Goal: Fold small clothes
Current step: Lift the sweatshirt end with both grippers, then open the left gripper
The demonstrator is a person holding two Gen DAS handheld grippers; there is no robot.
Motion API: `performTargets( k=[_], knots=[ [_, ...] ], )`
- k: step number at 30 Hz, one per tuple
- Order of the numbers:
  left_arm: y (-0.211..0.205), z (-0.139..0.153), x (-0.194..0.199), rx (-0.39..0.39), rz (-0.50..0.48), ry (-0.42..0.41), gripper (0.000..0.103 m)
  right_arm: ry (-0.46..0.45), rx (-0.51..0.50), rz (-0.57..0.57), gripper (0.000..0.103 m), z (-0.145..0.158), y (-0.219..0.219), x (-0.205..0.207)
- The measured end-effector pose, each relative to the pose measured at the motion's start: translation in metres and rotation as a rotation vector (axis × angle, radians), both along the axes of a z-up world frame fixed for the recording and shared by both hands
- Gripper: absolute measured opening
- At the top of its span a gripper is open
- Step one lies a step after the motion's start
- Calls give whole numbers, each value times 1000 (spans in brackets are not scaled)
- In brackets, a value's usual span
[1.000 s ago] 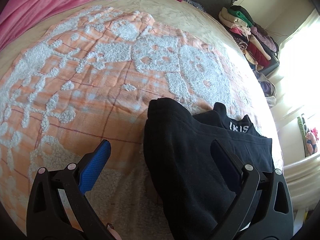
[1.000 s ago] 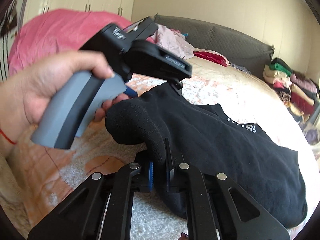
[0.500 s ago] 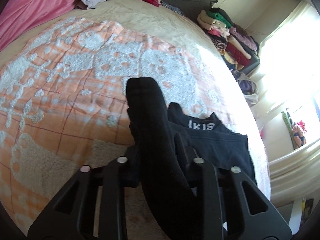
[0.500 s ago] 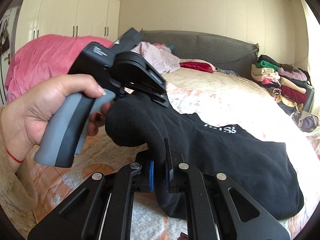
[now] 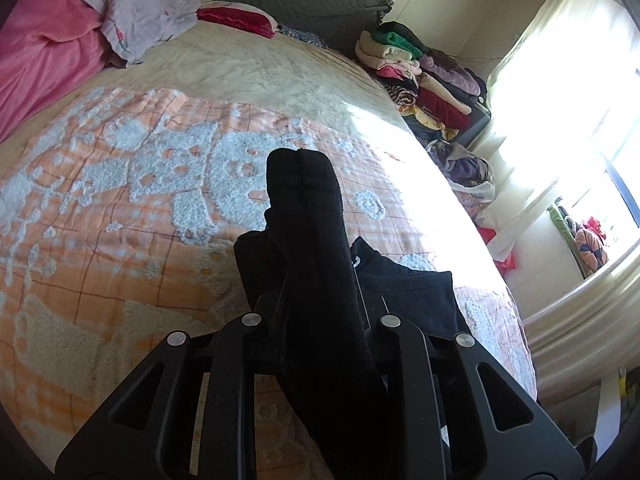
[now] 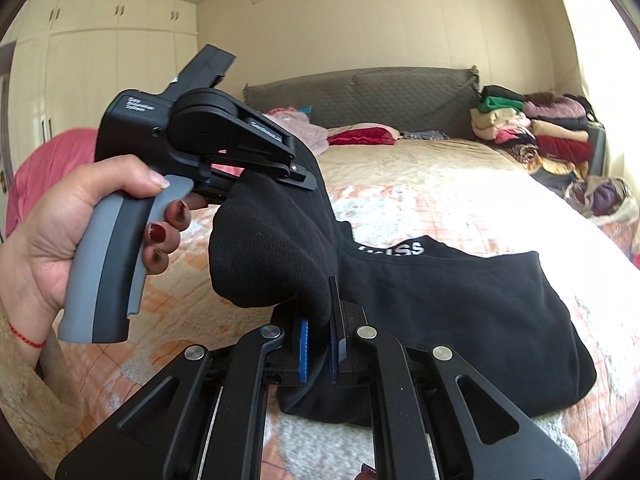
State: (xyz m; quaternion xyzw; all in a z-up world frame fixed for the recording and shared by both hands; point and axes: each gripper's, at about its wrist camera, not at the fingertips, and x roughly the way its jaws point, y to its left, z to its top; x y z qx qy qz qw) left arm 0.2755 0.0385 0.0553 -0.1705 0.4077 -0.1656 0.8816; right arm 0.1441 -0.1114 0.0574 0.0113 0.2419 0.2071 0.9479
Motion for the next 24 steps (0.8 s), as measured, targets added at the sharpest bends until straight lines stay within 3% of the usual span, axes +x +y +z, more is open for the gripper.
performTargets(
  k=[6, 15, 24],
  knots=[
    [-33, 11, -1, -7, -20, -19, 15, 12, 37, -31, 6, 3, -26, -5],
    [-86, 13, -1, 55, -49, -32, 15, 51, 92, -69, 6, -2, -69, -9],
    [-139, -3, 12, 115, -84, -2, 15, 86, 138, -120, 6, -15, -103, -14]
  ],
)
